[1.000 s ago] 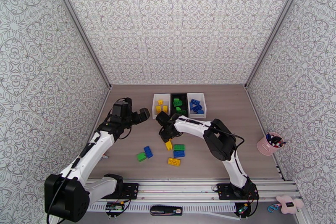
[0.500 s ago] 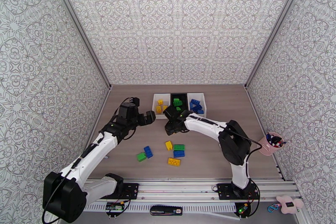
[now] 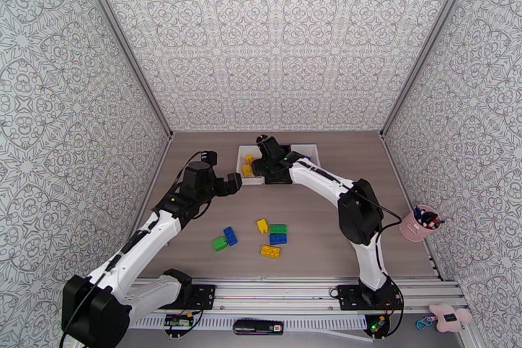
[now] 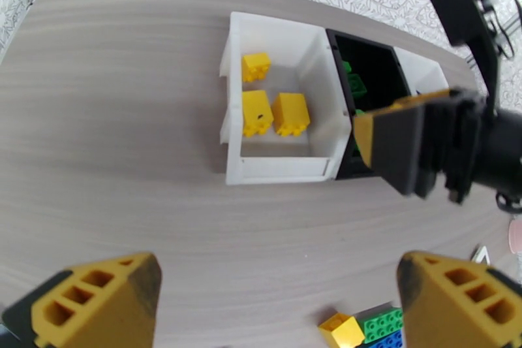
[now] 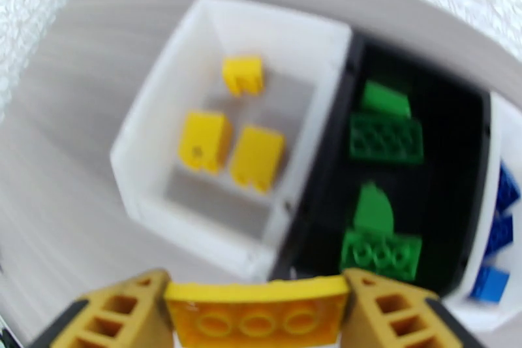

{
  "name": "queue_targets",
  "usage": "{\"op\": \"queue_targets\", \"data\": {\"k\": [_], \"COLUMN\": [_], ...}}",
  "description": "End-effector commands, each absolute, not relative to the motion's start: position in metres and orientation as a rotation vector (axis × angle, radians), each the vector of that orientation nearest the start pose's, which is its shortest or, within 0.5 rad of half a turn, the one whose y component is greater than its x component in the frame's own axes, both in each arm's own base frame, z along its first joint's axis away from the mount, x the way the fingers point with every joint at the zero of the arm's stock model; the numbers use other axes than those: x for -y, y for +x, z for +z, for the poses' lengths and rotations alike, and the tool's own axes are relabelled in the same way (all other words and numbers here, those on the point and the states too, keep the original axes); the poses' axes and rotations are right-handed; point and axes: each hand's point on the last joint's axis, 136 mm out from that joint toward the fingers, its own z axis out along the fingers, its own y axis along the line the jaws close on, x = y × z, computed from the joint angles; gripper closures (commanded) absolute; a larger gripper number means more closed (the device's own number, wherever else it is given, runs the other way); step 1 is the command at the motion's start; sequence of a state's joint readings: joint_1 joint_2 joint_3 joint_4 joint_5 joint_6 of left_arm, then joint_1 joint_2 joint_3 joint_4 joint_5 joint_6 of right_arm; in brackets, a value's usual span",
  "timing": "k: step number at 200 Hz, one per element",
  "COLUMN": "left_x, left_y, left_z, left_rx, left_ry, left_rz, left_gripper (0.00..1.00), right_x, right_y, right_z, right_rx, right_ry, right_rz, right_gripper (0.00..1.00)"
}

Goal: Sort the legos into containers by color

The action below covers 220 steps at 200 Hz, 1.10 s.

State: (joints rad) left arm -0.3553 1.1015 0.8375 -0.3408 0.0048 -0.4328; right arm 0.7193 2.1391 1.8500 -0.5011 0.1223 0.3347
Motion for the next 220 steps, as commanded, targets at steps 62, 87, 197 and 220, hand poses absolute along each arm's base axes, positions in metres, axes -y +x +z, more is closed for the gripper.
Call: {"op": "queue_targets", "data": {"k": [62,87,197,220], "left_x": [0.11,0.11,0.091,0.093], "left_y": [0.324,0.324,0.272,0.254], "left_z": [0.188,0.188,0.132,0.12], "left_rx": [-2.243,-2.249,-2.602,-2.683], "left_ry": [-0.144,-0.148,-0.39,-0.439], "left_rz": [-0.413,-0.415,-0.304,-0.298], "left_gripper": [0.01,0.0,0.0,0.0], "right_x": [-0.405,-0.407,-0.359,-0.342], "right_y": [0.528,0.536,0.468,0.448], "right_z": [0.13,0.133,0.185,0.175], "right_rx": [-2.261,-2.25,-2.214,-2.244], "right_ry": [-0.371,-0.384,-0.4,-0.396], "right_rz": [0.32,0.301,0.365,0.356], "right_gripper": [0.41,0.36,0.15,0.15]}}
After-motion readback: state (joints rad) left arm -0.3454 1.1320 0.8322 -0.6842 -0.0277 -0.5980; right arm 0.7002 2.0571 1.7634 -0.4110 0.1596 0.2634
